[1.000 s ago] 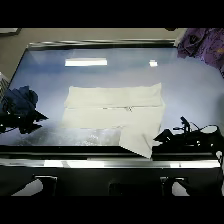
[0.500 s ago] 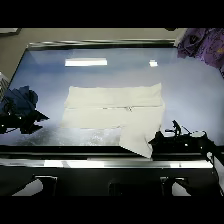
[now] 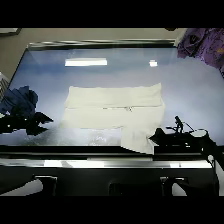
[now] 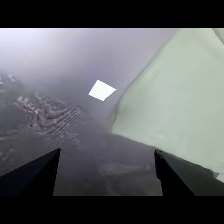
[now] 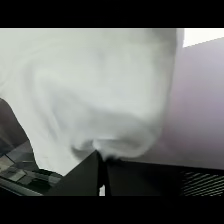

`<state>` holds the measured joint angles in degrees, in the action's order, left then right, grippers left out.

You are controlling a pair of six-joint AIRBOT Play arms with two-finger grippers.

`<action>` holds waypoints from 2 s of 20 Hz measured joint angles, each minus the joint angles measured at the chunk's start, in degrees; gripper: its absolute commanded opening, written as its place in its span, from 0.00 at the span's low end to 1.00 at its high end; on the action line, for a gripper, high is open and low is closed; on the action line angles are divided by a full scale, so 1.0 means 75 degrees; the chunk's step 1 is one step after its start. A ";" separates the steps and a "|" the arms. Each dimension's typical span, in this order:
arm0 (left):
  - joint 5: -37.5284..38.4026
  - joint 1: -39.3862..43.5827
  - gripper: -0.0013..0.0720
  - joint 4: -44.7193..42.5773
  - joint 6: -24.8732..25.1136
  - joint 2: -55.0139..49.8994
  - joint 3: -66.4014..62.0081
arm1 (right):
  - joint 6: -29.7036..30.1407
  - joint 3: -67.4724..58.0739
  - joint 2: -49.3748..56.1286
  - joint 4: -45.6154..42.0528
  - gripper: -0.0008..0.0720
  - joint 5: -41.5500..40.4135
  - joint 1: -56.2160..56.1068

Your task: Fold the clothes and pants, and hang the long-sleeved shirts on hangers.

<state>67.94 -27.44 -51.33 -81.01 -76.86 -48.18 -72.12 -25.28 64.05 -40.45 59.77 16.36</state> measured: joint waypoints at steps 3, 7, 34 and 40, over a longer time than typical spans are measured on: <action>-0.0017 0.0221 0.94 0.0344 0.0326 -0.0396 0.0006 | -0.0122 -0.0006 -0.0254 -0.0061 0.05 0.0128 -0.0003; -0.0224 0.0667 0.70 0.0551 0.0525 -0.0845 -0.0006 | -0.0262 -0.0009 -0.0525 -0.0090 0.05 0.0201 -0.0003; 0.1399 0.1425 0.03 -0.1550 -0.1440 0.2247 -0.0513 | -0.3147 -0.1300 -0.5511 -0.2704 0.05 0.3669 -0.0006; 0.0551 0.1964 0.03 -0.1757 -0.1667 0.1996 -0.0513 | -0.2623 -0.1737 -0.4062 -0.2492 0.05 0.2556 -0.0012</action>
<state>72.07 -12.71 -64.51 -93.51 -61.89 -52.03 -91.79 -38.30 33.58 -59.13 78.94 16.27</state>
